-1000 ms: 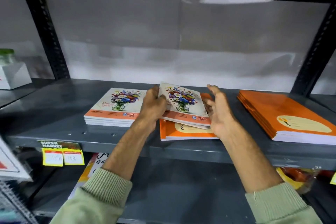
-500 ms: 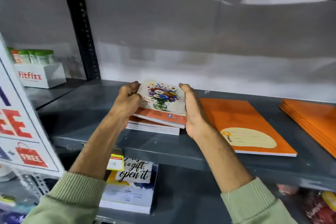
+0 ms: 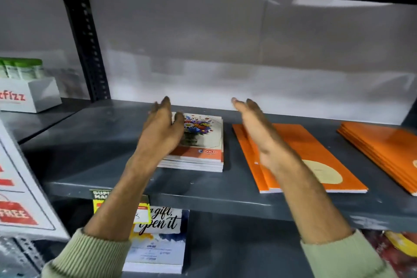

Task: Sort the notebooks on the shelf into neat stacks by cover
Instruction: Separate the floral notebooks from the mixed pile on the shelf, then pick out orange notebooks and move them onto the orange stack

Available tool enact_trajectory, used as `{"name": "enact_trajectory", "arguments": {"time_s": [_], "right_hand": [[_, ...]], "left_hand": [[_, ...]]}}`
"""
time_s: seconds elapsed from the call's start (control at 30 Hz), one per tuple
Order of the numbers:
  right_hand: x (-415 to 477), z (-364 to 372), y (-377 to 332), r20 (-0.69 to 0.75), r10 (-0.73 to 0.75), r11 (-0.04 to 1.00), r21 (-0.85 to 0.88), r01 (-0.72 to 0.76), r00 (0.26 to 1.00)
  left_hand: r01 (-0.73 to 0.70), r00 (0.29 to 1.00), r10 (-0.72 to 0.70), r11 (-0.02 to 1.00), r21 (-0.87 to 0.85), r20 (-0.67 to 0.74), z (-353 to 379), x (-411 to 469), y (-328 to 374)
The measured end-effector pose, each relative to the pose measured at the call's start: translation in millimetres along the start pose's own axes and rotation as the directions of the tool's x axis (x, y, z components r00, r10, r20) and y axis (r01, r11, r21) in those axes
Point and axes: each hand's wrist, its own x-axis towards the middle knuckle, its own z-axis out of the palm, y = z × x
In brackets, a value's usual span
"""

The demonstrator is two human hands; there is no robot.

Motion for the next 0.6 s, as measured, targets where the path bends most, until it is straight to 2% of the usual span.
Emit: {"name": "enact_trajectory", "arguments": {"time_s": [0.07,0.17,0.23,0.33,0.4,0.47,0.6], "right_hand": [[0,-36,-2,-0.103,-0.038,0.999,-0.028,0.035,0.994],[-8,-87,8,-0.253,-0.029,0.992,-0.124,-0.003,0.967],[-14,-116,21,-0.299,-0.022,0.969,-0.240,-0.052,0.954],[-23,-146,47,-0.300,-0.029,0.838,-0.528,-0.141,0.953],[-26,-155,63,-0.270,0.006,0.785,-0.595,-0.172,0.963],[-30,-163,71,-0.210,0.054,0.823,-0.544,-0.162,0.976],[-35,-168,70,-0.148,0.085,0.964,-0.239,-0.119,0.985]], "left_hand": [[-0.118,0.993,0.120,0.984,-0.137,0.008,10,-15,30],[-0.124,0.971,0.171,0.958,-0.260,0.168,47,-33,69],[-0.126,0.942,0.192,0.962,-0.240,0.274,75,-41,87],[-0.105,0.896,0.152,0.986,-0.132,0.417,110,-46,93],[-0.097,0.889,0.107,0.994,-0.045,0.445,123,-49,89],[-0.094,0.906,0.096,0.995,-0.024,0.413,134,-54,88],[-0.069,0.942,0.105,0.990,-0.122,0.319,139,-60,95]]}}
